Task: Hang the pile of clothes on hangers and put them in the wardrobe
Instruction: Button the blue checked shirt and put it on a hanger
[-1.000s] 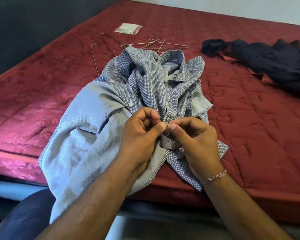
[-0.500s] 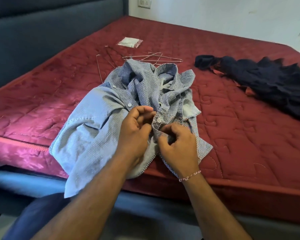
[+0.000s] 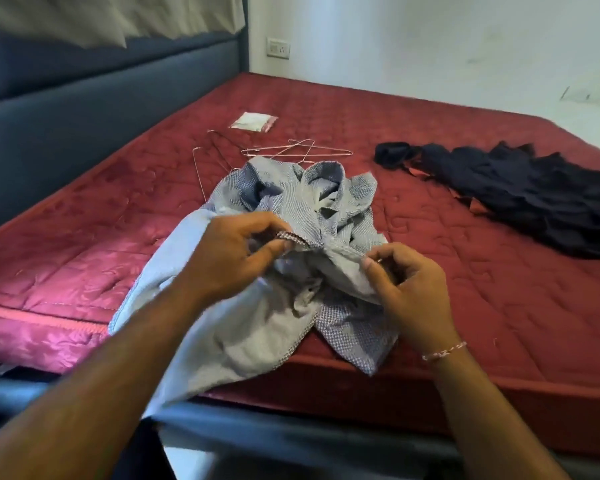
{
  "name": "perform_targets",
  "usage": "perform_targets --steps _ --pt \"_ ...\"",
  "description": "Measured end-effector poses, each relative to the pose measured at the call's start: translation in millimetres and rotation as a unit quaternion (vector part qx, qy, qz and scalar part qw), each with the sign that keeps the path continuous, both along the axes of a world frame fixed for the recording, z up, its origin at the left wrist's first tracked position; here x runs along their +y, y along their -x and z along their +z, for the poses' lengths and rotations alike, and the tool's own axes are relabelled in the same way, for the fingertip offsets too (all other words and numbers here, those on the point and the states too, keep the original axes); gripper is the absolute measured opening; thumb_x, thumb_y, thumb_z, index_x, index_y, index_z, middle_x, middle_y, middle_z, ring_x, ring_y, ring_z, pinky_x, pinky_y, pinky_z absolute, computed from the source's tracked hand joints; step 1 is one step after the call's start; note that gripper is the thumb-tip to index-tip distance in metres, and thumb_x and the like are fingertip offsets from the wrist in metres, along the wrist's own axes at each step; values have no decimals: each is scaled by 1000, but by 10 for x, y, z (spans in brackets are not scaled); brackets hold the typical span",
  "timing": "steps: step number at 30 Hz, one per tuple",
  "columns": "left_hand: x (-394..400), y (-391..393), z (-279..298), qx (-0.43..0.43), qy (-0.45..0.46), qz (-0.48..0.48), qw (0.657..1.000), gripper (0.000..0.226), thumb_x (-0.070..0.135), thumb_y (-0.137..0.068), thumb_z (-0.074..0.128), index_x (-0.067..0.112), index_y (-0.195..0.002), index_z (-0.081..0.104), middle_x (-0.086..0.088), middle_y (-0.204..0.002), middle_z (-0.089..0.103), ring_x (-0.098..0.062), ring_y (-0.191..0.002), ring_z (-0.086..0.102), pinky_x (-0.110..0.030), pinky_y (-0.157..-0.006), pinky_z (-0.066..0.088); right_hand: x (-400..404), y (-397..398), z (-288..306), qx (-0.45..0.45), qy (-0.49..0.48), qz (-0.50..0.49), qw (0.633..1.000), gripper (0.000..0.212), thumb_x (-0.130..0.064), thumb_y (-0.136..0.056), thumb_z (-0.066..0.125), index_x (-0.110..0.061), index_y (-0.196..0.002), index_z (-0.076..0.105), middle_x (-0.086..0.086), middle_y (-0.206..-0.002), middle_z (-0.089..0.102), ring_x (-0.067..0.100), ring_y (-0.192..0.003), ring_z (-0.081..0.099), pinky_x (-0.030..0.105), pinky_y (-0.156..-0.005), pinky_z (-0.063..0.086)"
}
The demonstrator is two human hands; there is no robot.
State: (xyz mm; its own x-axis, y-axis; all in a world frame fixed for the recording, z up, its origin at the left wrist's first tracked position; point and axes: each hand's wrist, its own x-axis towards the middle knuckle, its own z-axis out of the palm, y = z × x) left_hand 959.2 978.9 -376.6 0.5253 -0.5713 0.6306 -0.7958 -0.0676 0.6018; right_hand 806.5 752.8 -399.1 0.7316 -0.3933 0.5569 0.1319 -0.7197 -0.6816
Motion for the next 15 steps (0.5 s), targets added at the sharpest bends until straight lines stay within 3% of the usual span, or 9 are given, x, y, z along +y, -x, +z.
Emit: perform_targets --steps 1,3,5,6,7,8,10,12,15 --pt "4 -97 170 13 -17 -25 999 8 23 -87 75 21 -95 75 11 -84 73 4 -76 66 -13 -72 50 -123 -15 148 46 22 21 998 10 -21 -89 80 -23 -82 73 -19 -68 64 0 -60 55 20 -57 44" --pt "16 -358 508 65 -147 -118 980 8 23 -87 80 20 -92 76 7 -83 74 -1 -74 64 -17 -70 49 -362 -43 497 152 37 116 981 11 -22 -90 80 -19 -80 75 -12 -65 64 -1 -59 51 24 -57 43" --pt "-18 -652 873 151 -280 -235 918 8 15 -89 80 13 -96 79 -2 -86 74 -12 -78 61 -23 -70 48 -610 -92 931 247 28 234 940 10 -16 -94 74 -14 -85 76 -7 -71 65 3 -67 53 23 -61 43" --pt "-80 -787 1052 177 -302 -250 903 7 13 -89 79 12 -96 80 -5 -88 74 -13 -79 61 -25 -72 49 -735 -141 1160 290 26 269 918 10 -15 -95 71 -11 -87 75 -6 -74 64 4 -70 54 22 -64 43" --pt "-168 -895 1206 180 -298 -231 909 6 10 -89 78 13 -94 81 -4 -89 75 -11 -80 62 -25 -75 51 -866 -218 1352 322 36 275 905 11 -17 -95 70 -11 -87 74 -7 -75 64 5 -72 54 22 -65 44" --pt "-281 -989 1344 143 -278 -176 934 9 9 -90 78 17 -91 81 -1 -88 76 -9 -79 64 -28 -80 55 -983 -322 1517 328 62 244 910 15 -22 -95 72 -11 -84 74 -9 -74 65 6 -70 55 25 -66 46" --pt "-575 -1088 1588 -39 -205 46 977 13 14 -93 76 27 -91 78 6 -85 76 -8 -76 66 -38 -86 59 -1185 -582 1791 249 162 62 953 29 -36 -91 78 -13 -74 73 -10 -67 67 10 -64 61 31 -65 49" --pt "-804 -962 1706 -146 -79 209 964 13 20 -93 70 28 -98 78 5 -92 77 -17 -82 70 -43 -80 60 -1208 -704 1904 99 192 -142 966 29 -37 -87 80 -17 -70 70 -8 -65 66 19 -67 65 30 -64 46" --pt "-925 -600 1482 -140 38 217 965 17 16 -92 64 25 -99 77 2 -95 74 -23 -87 69 -40 -75 57 -842 -604 1752 21 125 -171 977 18 -32 -88 78 -20 -76 74 -8 -73 70 15 -72 67 29 -68 49"
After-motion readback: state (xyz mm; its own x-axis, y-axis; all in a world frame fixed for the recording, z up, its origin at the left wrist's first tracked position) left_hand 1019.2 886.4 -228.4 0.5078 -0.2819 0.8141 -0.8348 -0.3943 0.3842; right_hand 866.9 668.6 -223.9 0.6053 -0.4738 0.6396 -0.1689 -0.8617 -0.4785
